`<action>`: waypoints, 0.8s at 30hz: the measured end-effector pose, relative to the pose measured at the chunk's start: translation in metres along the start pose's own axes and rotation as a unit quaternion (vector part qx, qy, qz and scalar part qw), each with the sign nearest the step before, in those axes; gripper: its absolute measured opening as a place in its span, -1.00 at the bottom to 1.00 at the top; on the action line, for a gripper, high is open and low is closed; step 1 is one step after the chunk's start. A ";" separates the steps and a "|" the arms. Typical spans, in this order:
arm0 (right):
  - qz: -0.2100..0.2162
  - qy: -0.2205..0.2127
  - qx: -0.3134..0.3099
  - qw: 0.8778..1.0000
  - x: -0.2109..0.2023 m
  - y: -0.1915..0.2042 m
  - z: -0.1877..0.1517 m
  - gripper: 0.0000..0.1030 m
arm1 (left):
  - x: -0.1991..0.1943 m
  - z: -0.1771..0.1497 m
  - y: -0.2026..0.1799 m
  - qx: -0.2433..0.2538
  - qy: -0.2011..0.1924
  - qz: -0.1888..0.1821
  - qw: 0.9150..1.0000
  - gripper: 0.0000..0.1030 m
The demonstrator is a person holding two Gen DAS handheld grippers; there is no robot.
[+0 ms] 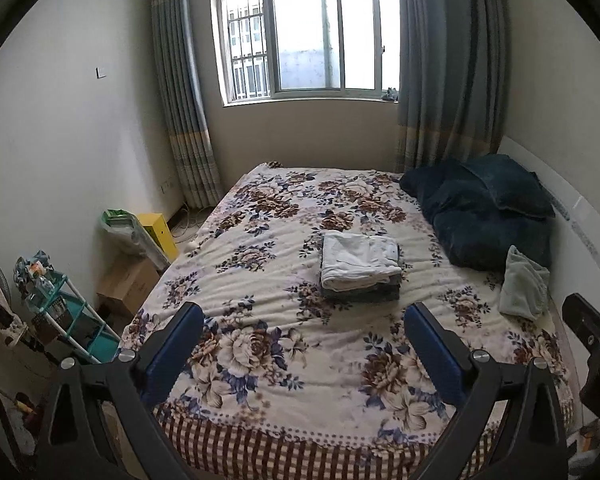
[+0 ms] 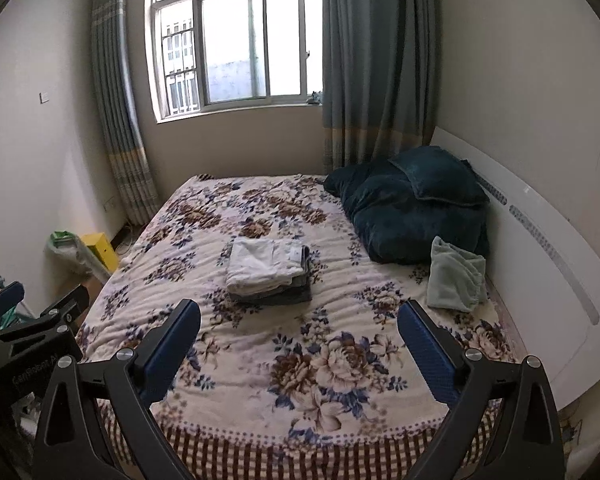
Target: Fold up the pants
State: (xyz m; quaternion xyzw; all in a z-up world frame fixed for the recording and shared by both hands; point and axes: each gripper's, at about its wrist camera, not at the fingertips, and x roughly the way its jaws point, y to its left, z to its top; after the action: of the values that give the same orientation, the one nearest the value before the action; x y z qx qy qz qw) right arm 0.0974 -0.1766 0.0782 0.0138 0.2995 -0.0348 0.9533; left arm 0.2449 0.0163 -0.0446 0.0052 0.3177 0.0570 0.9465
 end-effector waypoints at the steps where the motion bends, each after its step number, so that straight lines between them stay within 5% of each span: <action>1: -0.004 0.000 0.000 1.000 0.007 0.001 0.003 0.96 | 0.007 0.002 -0.002 0.004 0.003 0.004 1.000 1.00; 13: -0.031 0.017 0.006 0.999 0.090 0.010 0.030 0.96 | 0.063 0.017 -0.014 0.018 0.028 0.009 0.999 1.00; 24: -0.040 0.026 0.003 0.999 0.121 0.017 0.034 0.96 | 0.088 0.029 -0.016 0.021 0.033 0.007 0.999 1.00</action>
State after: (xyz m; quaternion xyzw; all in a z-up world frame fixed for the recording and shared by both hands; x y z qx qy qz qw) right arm 0.2169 -0.1687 0.0367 0.0059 0.3248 -0.0733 0.9429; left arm 0.3336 0.0108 -0.0749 0.0258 0.3499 0.0571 0.9347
